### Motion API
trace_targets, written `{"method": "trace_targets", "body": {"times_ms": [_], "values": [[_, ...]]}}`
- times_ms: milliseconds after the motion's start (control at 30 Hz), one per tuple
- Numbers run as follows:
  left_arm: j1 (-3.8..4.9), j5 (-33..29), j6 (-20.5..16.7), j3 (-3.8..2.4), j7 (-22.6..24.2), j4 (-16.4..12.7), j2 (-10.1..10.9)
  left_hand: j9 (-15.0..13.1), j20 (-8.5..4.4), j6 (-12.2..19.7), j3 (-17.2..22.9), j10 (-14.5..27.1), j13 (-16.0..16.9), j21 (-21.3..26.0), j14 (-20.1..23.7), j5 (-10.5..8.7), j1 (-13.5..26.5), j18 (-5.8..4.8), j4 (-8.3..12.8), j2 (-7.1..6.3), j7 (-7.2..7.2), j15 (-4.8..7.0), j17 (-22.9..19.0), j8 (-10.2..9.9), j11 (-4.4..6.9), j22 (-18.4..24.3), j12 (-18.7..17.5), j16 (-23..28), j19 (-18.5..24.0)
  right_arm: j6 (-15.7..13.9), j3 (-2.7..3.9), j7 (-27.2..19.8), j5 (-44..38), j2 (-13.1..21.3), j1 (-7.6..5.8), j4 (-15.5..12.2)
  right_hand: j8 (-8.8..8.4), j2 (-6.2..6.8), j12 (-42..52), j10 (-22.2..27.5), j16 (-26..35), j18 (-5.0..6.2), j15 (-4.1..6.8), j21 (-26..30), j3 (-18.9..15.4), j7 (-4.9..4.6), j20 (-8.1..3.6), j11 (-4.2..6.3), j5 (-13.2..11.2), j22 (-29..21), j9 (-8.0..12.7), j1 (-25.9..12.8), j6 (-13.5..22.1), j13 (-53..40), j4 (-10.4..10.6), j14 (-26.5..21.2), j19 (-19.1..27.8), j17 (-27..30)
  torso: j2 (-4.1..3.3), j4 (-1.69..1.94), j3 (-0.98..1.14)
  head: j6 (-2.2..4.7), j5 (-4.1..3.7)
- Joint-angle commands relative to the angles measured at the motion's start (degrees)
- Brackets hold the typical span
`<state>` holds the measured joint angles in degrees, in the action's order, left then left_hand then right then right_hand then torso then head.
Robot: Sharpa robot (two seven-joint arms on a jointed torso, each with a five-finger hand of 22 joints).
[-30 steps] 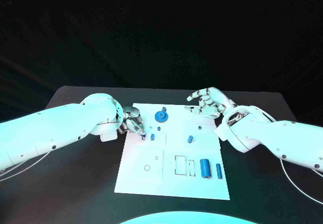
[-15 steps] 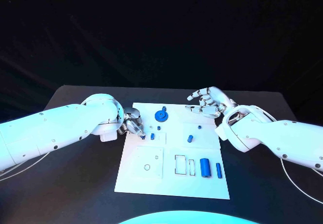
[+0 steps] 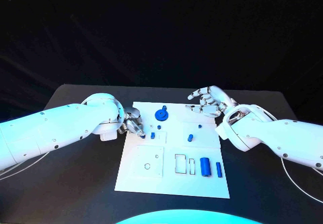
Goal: Assemble the parts on the task board
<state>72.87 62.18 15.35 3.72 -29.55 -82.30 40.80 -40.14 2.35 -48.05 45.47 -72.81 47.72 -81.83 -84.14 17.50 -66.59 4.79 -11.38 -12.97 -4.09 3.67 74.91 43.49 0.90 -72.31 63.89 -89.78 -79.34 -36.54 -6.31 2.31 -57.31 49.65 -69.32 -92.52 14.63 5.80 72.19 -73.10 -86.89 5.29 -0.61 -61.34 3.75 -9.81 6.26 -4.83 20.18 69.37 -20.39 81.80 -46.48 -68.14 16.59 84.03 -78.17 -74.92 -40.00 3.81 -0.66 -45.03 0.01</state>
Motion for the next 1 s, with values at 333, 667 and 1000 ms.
{"method": "trace_targets", "body": {"times_ms": [333,667,1000], "values": [[-0.29,0.4,1.9,0.06,-0.2,0.3,-0.3,-7.6,-0.02,-1.5,9.3,-0.7,0.0,-0.4,-5.9,1.02,0.9,-1.02,9.0,0.02,0.93,0.45,15.1,0.5,0.24,-0.4,0.3,-0.2,-0.7,0.4,0.02,-0.5,-0.1,0.1,0.02,-0.1,0.18,0.24,0.0,0.2,0.2,0.65,0.28,0.1,0.4,0.09,-0.12,0.11,0.2,0.0,0.1,-0.2,0.3,0.1,0.0,4.2,0.1,-8.0,-0.06,-0.05,0.01,0.00,0.01],[-0.85,0.2,2.1,0.09,-0.2,0.4,-0.8,-8.2,-0.25,-2.0,9.7,-1.3,0.0,-0.6,-5.9,3.87,2.7,-1.06,9.6,-0.19,1.28,0.69,15.1,1.0,0.55,-0.6,0.3,-0.2,-0.8,0.4,0.02,-0.5,-0.1,0.1,0.02,-0.2,0.18,0.24,0.0,0.2,0.2,0.65,0.28,0.1,0.4,0.09,-0.12,0.11,0.2,0.0,0.1,-0.2,0.3,0.1,0.0,4.2,0.1,-8.0,-0.06,-0.09,0.01,-0.16,-0.11],[-1.02,0.1,2.3,0.11,-0.2,0.3,-1.0,-8.5,-0.33,-2.5,9.4,-1.7,0.1,-0.5,-5.9,4.50,3.5,-1.05,9.7,-0.21,1.52,0.79,15.1,1.4,0.72,-0.6,0.4,-0.2,-0.8,0.4,0.02,-0.6,-0.1,0.0,0.03,-0.1,0.18,0.24,0.0,0.2,0.2,0.65,0.28,0.1,0.4,0.09,-0.12,0.11,0.2,0.0,0.1,-0.2,0.3,0.1,0.0,4.2,0.1,-8.0,-0.02,0.00,0.05,-0.23,-0.19]]}}
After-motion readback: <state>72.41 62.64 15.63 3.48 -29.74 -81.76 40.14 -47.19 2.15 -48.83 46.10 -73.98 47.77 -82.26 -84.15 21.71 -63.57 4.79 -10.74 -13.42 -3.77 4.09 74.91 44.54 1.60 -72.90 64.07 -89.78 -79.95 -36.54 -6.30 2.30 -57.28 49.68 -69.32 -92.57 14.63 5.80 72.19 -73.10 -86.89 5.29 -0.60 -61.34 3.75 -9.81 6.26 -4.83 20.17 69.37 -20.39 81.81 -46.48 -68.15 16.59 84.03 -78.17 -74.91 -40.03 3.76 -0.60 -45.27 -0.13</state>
